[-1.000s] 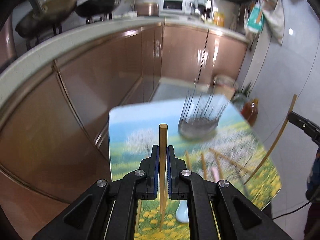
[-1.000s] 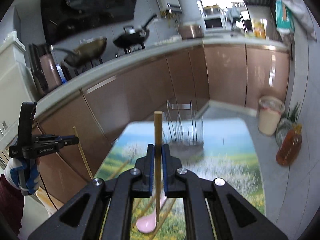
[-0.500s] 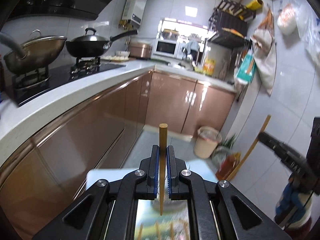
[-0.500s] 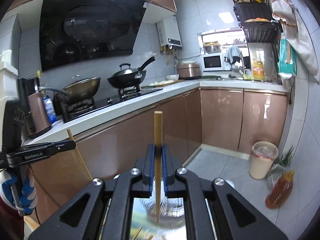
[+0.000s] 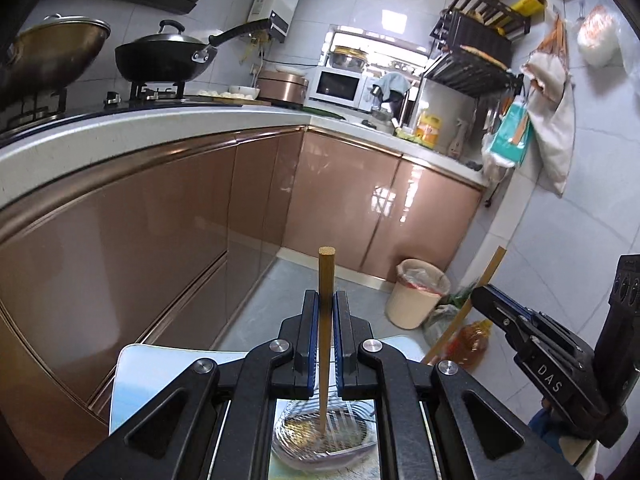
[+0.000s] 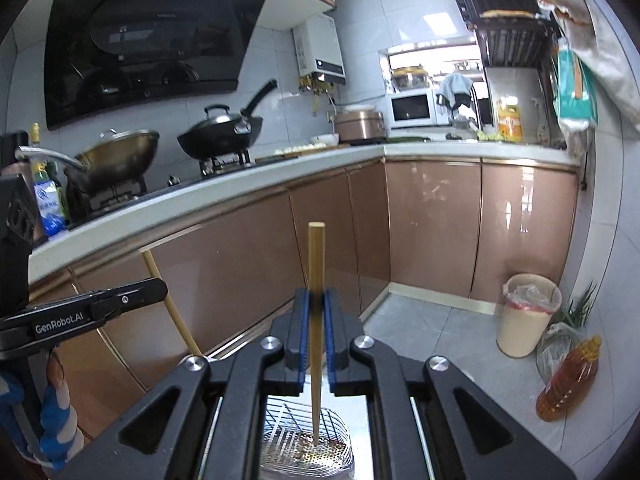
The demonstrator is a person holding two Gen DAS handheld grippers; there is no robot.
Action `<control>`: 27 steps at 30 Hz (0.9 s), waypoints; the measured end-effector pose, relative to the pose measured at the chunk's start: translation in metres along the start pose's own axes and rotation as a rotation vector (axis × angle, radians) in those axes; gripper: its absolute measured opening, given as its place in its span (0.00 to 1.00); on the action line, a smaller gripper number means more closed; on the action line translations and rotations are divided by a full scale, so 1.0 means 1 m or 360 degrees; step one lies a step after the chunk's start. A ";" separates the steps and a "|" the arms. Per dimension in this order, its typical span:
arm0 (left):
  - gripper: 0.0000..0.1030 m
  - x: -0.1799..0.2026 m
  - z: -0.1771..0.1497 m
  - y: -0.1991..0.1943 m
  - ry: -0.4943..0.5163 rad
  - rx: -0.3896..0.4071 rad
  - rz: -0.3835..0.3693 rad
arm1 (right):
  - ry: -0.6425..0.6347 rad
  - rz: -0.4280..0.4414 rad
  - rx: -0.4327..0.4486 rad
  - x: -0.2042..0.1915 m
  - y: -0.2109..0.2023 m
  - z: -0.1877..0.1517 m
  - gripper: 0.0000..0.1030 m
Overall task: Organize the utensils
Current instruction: 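Lower both chopsticks into the wire holder and open both tools, then withdraw both tools from the holder back over the remaining chopsticks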
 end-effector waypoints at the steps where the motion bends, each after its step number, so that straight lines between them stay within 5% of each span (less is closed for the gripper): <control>1: 0.06 0.000 -0.004 0.005 0.0005 0.0003 0.0014 | 0.0014 0.0004 -0.0011 0.003 0.006 -0.009 0.06; 17: 0.06 -0.018 -0.054 0.026 0.0074 -0.0074 0.0167 | 0.0118 -0.0027 -0.0144 0.027 0.019 -0.074 0.08; 20: 0.16 -0.022 -0.053 0.017 0.0061 -0.0069 0.0168 | 0.0132 -0.0028 -0.0148 0.028 0.010 -0.073 0.08; 22: 0.37 -0.027 -0.051 0.007 0.0043 -0.0046 0.0182 | 0.0140 -0.0039 -0.0135 0.027 0.000 -0.069 0.12; 27: 0.41 -0.039 -0.049 -0.028 0.0024 0.0008 0.0189 | 0.0124 -0.0057 -0.0096 0.021 -0.036 -0.061 0.19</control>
Point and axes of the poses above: each gripper's, at about its wrist camera, not at the fingertips, and y roughly the way its jaws point, x to its right, z to its top, the point moved 10 cm from there along y, roughly the way its jaws point, and after that the axes turned 14 degrees about z, right-handed, at the moved point
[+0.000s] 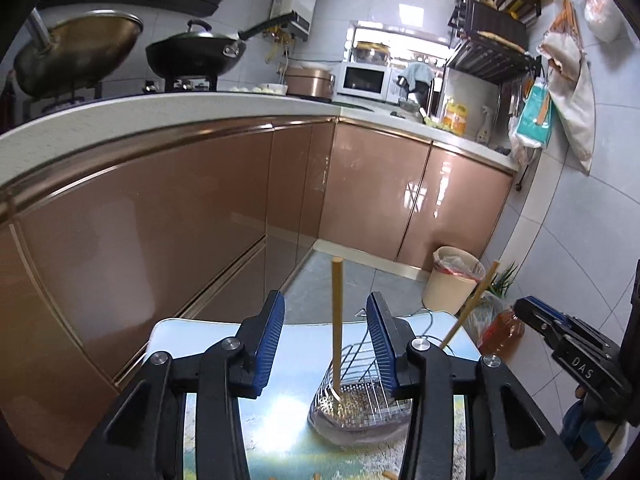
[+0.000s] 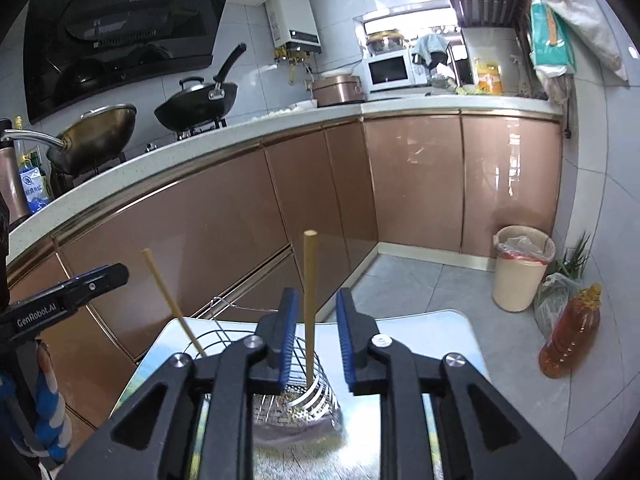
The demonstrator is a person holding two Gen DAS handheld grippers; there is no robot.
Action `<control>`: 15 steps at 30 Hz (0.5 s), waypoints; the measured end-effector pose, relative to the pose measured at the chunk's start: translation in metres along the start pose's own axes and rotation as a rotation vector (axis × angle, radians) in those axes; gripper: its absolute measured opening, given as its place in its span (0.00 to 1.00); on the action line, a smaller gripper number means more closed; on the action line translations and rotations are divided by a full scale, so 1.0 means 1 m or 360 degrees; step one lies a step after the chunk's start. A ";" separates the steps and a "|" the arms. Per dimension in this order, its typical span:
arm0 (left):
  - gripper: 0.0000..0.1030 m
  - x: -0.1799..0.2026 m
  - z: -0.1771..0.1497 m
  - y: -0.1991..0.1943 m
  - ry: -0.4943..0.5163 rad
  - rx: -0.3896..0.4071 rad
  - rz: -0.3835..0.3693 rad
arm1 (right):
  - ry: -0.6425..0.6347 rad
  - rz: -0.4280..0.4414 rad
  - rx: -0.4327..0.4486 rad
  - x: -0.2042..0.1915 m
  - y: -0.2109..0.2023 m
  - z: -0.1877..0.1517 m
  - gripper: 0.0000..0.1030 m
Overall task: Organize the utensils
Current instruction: 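Withdraw both tools from the holder back over the remaining chopsticks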
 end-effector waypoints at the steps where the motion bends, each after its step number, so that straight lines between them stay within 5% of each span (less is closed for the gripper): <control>1: 0.41 -0.004 0.000 -0.007 -0.0001 0.0005 -0.0001 | -0.0005 -0.0002 -0.0003 -0.001 -0.009 -0.002 0.19; 5: 0.41 -0.021 -0.008 -0.032 -0.0007 0.0009 0.0000 | -0.0007 -0.0020 -0.0072 0.002 -0.041 -0.030 0.19; 15: 0.43 -0.072 -0.074 -0.067 -0.0024 -0.0116 0.0045 | 0.0185 -0.0035 -0.0578 0.021 -0.085 -0.223 0.20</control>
Point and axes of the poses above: each gripper's, at about its wrist camera, not at the fingertips, and y roughly the way its jaws point, x to its right, z to its top, the point moved 10 cm from there along y, roughly the way its jaws point, and after that the axes turned 14 degrees about z, right-handed, at the moved point
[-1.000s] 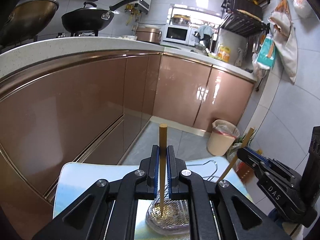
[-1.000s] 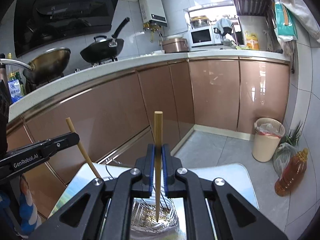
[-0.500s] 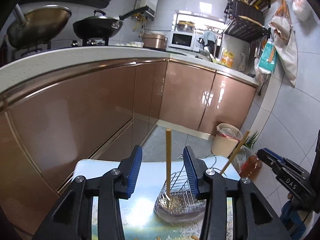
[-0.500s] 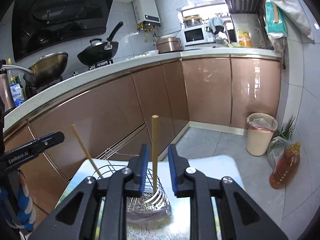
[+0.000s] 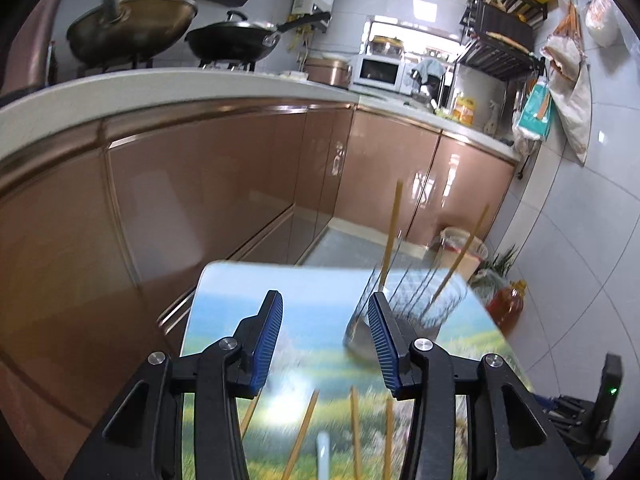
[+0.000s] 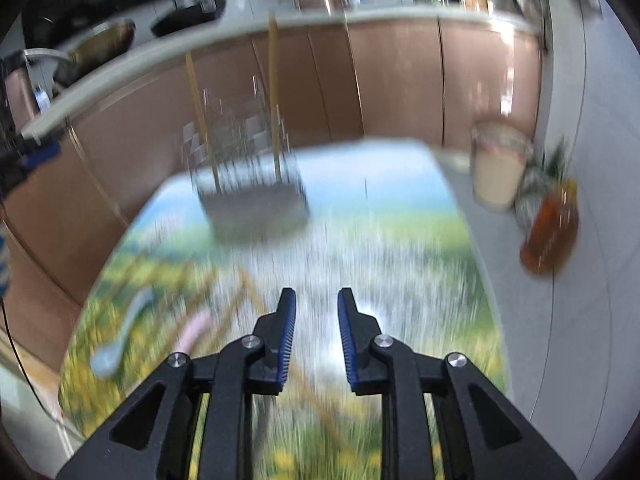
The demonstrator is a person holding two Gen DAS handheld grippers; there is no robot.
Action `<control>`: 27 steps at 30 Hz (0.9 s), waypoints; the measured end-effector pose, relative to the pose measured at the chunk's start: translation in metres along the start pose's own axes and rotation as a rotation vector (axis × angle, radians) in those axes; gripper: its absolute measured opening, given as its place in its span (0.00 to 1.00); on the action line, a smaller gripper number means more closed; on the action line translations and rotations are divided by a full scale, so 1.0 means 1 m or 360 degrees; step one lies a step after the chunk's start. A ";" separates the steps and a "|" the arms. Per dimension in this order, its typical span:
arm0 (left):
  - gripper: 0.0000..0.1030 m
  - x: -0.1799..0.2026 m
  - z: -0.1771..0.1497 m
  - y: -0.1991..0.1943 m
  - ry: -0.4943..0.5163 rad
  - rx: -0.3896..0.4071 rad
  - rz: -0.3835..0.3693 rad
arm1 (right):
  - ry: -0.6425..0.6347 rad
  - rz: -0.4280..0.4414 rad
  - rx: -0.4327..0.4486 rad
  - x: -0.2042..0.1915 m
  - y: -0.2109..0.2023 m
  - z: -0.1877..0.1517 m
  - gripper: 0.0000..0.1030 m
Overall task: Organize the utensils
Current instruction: 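Withdraw both tools from the holder back over the remaining chopsticks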
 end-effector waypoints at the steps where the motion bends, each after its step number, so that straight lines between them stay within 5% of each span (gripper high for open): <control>1: 0.43 -0.005 -0.008 -0.001 0.0000 -0.0017 0.0006 | 0.0002 -0.0010 -0.0030 0.002 0.003 -0.011 0.20; 10: 0.45 -0.042 -0.042 -0.016 -0.0068 -0.0076 0.0044 | 0.0017 -0.0072 -0.0204 0.008 0.018 -0.064 0.21; 19: 0.45 -0.076 -0.055 -0.024 -0.0150 -0.0089 0.0078 | 0.0111 -0.0257 -0.0176 0.006 0.008 -0.075 0.20; 27: 0.45 -0.097 -0.069 -0.031 -0.0197 -0.0102 0.0087 | 0.0287 -0.0320 -0.0124 0.005 -0.009 -0.092 0.08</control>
Point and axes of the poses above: each gripper's, at about its wrist camera, not at the fingertips, and y roughly the way its jaws point, x to its right, z to its top, the point moved 10 cm from there along y, roughly the way its jaws point, and after that the axes turned 14 degrees about z, right-handed, at the moved point
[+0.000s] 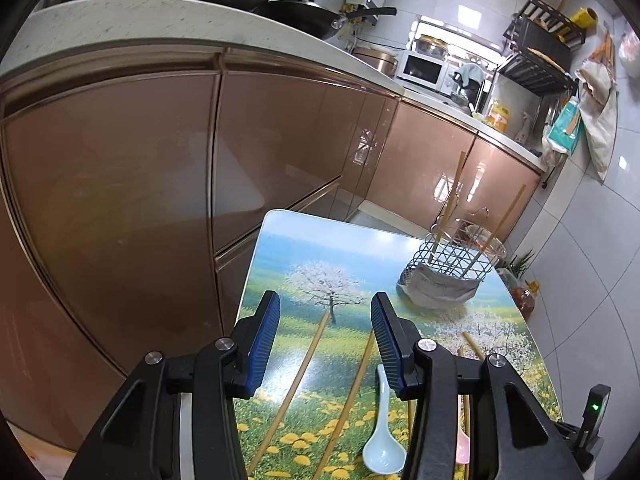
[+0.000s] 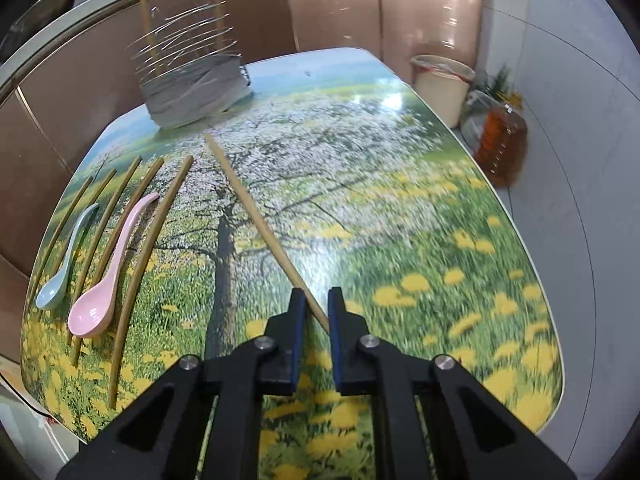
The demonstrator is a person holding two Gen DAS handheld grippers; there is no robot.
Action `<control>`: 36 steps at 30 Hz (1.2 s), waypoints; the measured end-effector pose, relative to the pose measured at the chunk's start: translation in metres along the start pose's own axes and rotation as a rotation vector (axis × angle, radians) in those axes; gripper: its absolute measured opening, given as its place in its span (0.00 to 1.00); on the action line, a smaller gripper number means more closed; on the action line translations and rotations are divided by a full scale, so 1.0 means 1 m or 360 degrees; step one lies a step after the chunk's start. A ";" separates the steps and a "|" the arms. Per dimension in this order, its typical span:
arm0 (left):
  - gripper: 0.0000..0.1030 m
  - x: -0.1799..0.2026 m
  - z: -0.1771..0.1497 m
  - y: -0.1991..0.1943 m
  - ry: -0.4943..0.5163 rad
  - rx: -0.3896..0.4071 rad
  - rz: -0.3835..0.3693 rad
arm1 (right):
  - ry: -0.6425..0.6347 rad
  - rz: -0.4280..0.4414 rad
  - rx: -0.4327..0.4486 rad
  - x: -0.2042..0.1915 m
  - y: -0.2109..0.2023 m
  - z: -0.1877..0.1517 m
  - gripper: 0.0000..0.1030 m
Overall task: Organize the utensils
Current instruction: 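Withdraw both tools from the holder back over the remaining chopsticks, then close the left tool on a chopstick while the right tool grasps another chopstick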
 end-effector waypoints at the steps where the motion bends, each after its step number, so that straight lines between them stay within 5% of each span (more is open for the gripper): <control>1: 0.45 0.000 -0.001 0.000 -0.0004 -0.0004 0.0000 | 0.0012 0.0006 0.0001 -0.001 -0.002 -0.003 0.08; 9: 0.49 -0.008 -0.008 -0.006 0.0003 -0.0003 -0.0011 | 0.0046 0.0118 0.0002 -0.011 -0.016 -0.018 0.09; 15: 0.52 -0.004 -0.015 -0.003 0.0091 -0.0045 -0.0009 | -0.0052 0.0159 0.0086 -0.033 -0.041 0.002 0.10; 26: 0.52 0.040 -0.062 0.056 0.0411 -0.0515 -0.0128 | -0.0182 0.0386 -0.0091 -0.100 -0.027 0.060 0.10; 36: 0.52 0.091 -0.077 0.118 0.0603 -0.0801 -0.0140 | -0.0147 0.0396 -0.0377 -0.118 0.049 0.101 0.10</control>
Point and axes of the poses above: each gripper's, at about its wrist camera, not at the fingertips, and y roughly the way its jaws point, x to its right, z to its top, the point moved 10 cm from there along y, roughly the way its jaws point, and after that the axes turned 14 degrees about z, right-handed, at the moved point
